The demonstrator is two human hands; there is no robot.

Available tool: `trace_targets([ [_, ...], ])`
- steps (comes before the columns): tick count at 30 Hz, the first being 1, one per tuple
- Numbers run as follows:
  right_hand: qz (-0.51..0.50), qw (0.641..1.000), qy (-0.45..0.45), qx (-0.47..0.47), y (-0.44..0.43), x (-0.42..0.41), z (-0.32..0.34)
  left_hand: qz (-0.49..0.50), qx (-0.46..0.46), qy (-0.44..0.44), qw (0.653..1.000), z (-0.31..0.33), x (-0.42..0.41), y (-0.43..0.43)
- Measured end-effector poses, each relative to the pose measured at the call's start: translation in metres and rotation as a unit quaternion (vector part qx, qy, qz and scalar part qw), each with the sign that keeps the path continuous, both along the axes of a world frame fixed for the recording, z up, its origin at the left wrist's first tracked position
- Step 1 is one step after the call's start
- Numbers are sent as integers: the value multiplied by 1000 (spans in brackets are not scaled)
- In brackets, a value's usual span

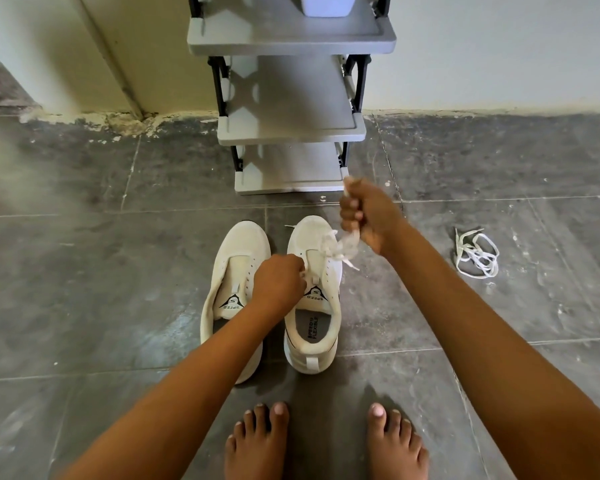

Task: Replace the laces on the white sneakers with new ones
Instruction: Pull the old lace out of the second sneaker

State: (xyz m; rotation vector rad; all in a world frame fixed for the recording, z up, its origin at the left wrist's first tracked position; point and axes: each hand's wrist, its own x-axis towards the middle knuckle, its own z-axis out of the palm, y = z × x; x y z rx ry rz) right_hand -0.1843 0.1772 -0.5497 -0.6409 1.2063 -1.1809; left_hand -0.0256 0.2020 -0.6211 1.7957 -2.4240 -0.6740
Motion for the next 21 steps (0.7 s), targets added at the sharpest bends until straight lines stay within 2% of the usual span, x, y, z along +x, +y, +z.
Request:
trace_targets([
  [1,21,989,140,41,0,0,-11,0,0,3,1000,0,0,0],
  [3,66,917,381,101,5,-3,-39,-3,-4,5,1000,-1,0,0],
  [5,120,857,487,117,12,-7,-64,-3,-8,6,1000,-2,0,0],
  [8,175,813,543,117,23,-8,-84,-3,-14,6,1000,-3,0,0],
  [10,180,811,545,111,27,-8,-92,-3,-12,4,1000,-3,0,0],
  [14,113,821,553,93,30,-3,-94,-3,-10,-2,1000,-3,-2,0],
  [19,135,760,634,48,33,4,-90,-8,-10,-12,1000,-2,-2,1],
  [20,142,766,625,47,31,2,-89,-9,-8,-12,1000,-2,-2,0],
  [21,142,789,596,46,29,1,-85,-10,-8,-12,1000,-1,-2,0],
])
